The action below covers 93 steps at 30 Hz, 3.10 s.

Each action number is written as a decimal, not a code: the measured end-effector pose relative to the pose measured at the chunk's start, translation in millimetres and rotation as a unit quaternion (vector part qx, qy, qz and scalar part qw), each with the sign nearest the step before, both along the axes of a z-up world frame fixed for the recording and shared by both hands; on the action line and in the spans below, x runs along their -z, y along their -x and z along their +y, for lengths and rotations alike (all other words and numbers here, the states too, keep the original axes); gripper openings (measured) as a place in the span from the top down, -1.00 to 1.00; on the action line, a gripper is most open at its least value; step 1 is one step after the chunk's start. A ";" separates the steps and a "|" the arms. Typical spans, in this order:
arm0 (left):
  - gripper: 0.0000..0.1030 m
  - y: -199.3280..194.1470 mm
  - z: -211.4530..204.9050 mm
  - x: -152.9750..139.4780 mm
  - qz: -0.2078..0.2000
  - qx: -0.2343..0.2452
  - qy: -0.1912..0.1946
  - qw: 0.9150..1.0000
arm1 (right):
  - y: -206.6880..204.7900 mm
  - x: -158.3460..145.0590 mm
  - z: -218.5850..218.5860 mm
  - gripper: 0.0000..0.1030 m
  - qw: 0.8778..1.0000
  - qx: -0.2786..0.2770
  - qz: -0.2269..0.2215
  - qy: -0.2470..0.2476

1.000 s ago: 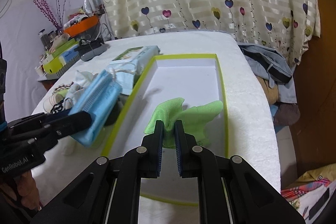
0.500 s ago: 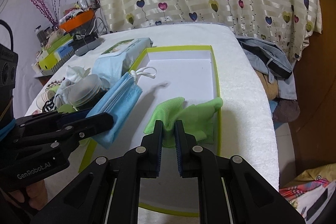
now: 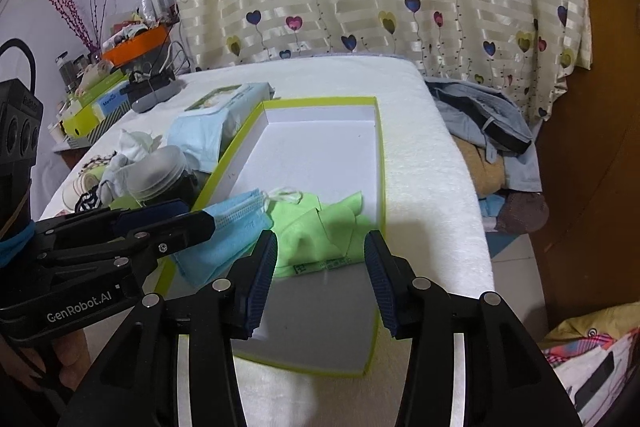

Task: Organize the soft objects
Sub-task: 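Open the right gripper to drop the green cloth while the left gripper releases the mask, then move both open grippers back toward the pile of soft items, then grasp the striped sock with the left gripper while the right gripper grasps the white rolled towel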

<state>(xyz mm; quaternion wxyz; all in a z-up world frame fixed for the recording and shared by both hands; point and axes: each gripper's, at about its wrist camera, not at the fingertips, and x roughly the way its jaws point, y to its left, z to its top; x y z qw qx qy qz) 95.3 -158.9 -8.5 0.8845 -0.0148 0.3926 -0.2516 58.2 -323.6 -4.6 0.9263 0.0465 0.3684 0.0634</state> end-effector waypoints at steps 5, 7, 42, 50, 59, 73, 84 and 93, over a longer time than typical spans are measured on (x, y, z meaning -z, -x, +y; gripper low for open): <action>0.36 14.7 7.6 -7.8 -0.013 -0.001 0.007 1.000 | 13.0 -4.9 1.2 0.08 1.000 0.006 -0.009 -0.004; 0.36 21.0 11.5 -10.3 -0.017 -0.002 0.010 1.000 | 16.7 -6.7 3.0 0.08 1.000 0.006 -0.011 -0.005; 0.19 71.6 127.8 -26.3 -0.049 -0.098 0.046 0.993 | 54.0 -41.6 92.1 0.07 0.993 -0.091 -0.079 0.001; 0.19 76.0 170.2 -19.8 -0.043 -0.154 0.046 0.986 | 57.0 -37.8 127.2 -0.18 0.988 -0.136 -0.069 -0.005; 0.19 77.2 205.0 -8.8 -0.032 -0.197 0.042 0.979 | 58.1 -30.4 154.6 -0.18 0.983 -0.175 -0.058 0.008; 0.06 65.3 233.1 15.6 0.001 -0.230 0.033 0.973 | 51.2 -13.9 173.7 -0.18 0.977 -0.212 -0.009 -0.007; -0.10 40.8 224.7 32.4 0.024 -0.216 0.023 0.976 | 43.1 -4.3 177.7 -0.18 0.974 -0.224 0.008 -0.018; -0.11 17.1 214.7 46.5 0.040 -0.216 0.021 0.975 | 35.2 6.9 180.1 -0.18 0.973 -0.227 0.027 -0.023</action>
